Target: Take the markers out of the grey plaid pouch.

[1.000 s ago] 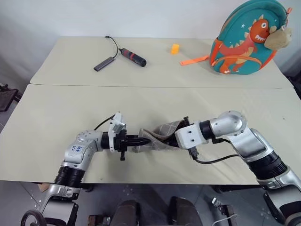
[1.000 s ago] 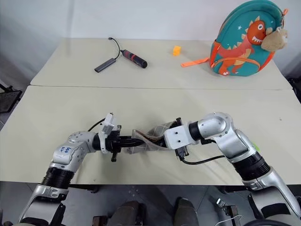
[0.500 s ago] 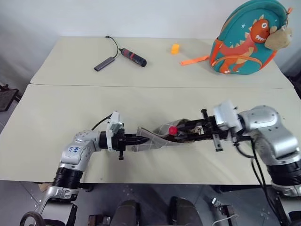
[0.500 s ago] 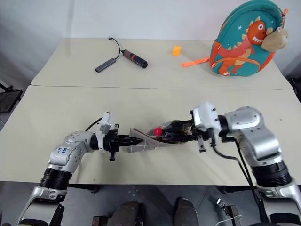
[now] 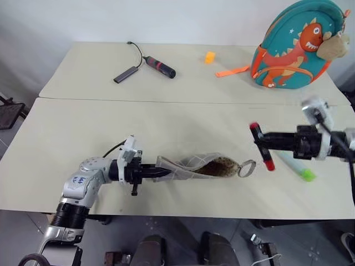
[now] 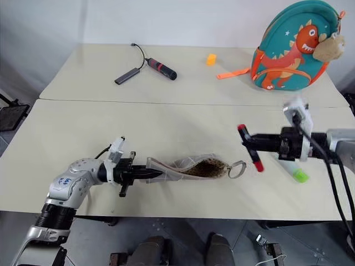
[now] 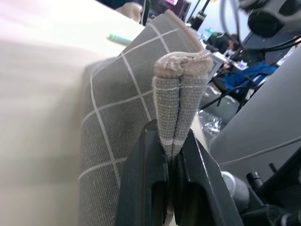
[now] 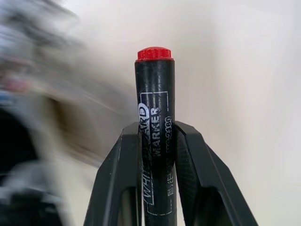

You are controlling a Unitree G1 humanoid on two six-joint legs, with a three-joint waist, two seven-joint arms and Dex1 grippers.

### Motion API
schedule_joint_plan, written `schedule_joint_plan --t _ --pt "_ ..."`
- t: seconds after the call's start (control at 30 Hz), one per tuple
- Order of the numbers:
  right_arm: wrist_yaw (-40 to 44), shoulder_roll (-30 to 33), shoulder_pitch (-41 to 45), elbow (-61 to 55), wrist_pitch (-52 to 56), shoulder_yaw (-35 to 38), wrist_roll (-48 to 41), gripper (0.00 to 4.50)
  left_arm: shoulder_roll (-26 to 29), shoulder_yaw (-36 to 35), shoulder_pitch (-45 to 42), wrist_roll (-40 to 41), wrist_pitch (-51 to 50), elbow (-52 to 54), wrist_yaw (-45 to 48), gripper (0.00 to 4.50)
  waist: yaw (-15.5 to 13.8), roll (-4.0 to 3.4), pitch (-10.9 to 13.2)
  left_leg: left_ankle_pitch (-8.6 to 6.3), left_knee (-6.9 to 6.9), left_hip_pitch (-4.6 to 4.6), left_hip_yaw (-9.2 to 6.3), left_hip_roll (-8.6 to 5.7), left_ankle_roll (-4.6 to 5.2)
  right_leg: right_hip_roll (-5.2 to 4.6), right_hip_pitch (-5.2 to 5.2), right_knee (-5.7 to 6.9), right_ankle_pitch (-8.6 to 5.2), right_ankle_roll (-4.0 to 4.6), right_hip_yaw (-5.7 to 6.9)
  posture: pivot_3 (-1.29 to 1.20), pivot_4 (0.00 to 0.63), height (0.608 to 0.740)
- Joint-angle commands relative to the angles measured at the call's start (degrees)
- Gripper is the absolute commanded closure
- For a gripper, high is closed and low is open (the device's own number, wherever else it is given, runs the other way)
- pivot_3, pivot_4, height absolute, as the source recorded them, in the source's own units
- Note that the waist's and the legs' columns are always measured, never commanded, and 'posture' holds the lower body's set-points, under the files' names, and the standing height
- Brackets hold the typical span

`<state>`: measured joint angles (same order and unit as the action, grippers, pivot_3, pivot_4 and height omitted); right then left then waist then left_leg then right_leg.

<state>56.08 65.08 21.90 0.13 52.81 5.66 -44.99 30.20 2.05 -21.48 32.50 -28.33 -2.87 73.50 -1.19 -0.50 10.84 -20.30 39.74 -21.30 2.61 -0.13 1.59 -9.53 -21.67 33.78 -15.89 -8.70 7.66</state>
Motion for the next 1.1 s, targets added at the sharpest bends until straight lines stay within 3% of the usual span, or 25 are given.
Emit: schedule_joint_plan --t 0.03,0.17,0.4,0.53,0.67,0.83,1.0,1.1 --pt "-2.4 0.4 -2.0 -0.6 -3.7 -2.2 7.9 3.91 -0.1 -1.6 0.6 2.8 -1.0 2.4 0.3 4.5 0.0 -0.1 0.1 0.0 0.0 0.0 0.01 -0.01 0.0 0.0 -0.02 0.01 0.0 0.0 -0.01 0.0 0.15 0.74" --pt "-4.8 -2.5 -3.6 -0.6 -5.0 -1.6 11.2 3.91 0.4 -3.8 1.0 6.4 -5.3 3.6 -0.9 4.5 0.1 -0.11 0.1 0.01 0.0 -0.01 0.07 -0.06 -0.01 0.05 -0.07 0.02 0.0 -0.01 -0.03 0.0 0.15 0.74" --pt "0.5 -2.9 -6.5 0.9 -14.0 0.4 14.9 1.5 3.5 -6.9 4.3 9.7 -11.1 6.1 -2.4 4.5 -0.1 -0.12 0.1 0.01 -0.02 -0.01 0.07 -0.07 -0.02 0.06 -0.06 0.0 0.0 -0.01 -0.03 0.0 0.15 0.74" --pt "9.9 -6.5 -9.2 2.1 -32.6 6.1 14.3 0.11 3.0 -6.4 5.4 6.2 -6.1 6.2 -3.5 4.5 -0.3 -0.11 0.1 0.01 0.0 0.0 0.05 -0.08 -0.03 0.06 -0.02 -0.01 0.01 -0.03 -0.03 0.0 0.15 0.74" --pt "15.7 -9.5 -8.5 4.2 -38.1 12.8 10.0 0.03 2.4 -5.6 4.8 6.4 -5.9 5.8 -3.8 4.5 -0.3 -0.11 0.1 0.01 -0.02 0.02 0.13 -0.1 -0.03 0.08 0.01 -0.03 0.01 -0.04 -0.04 0.0 0.15 0.74" --pt "17.4 -11.5 -6.4 2.2 -38.4 14.9 6.9 0.03 2.4 -8.7 5.9 9.4 -8.6 4.8 -5.5 4.5 -0.1 -0.12 0.1 0.01 -0.01 0.06 0.07 -0.07 -0.03 0.09 0.03 -0.02 0.01 -0.04 -0.03 0.0 0.15 0.74" --pt "15.5 -19.0 -7.6 -11.6 -40.1 12.3 3.7 0.03 4.0 -20.3 12.5 20.6 -21.5 4.5 -12.8 4.5 0.8 -0.12 0.1 0.0 -0.07 0.1 0.04 0.1 -0.09 0.15 0.0 0.0 0.0 -0.03 -0.06 0.0 0.15 0.74" --pt "18.4 -23.1 -11.1 -16.6 -44.7 10.3 4.2 0.03 4.8 -29.9 16.5 27.6 -28.6 2.2 -19.5 4.5 1.0 -0.11 0.1 -0.02 -0.09 0.11 -0.03 0.28 -0.13 0.16 0.0 0.02 -0.01 -0.01 -0.04 0.0 0.15 0.74"
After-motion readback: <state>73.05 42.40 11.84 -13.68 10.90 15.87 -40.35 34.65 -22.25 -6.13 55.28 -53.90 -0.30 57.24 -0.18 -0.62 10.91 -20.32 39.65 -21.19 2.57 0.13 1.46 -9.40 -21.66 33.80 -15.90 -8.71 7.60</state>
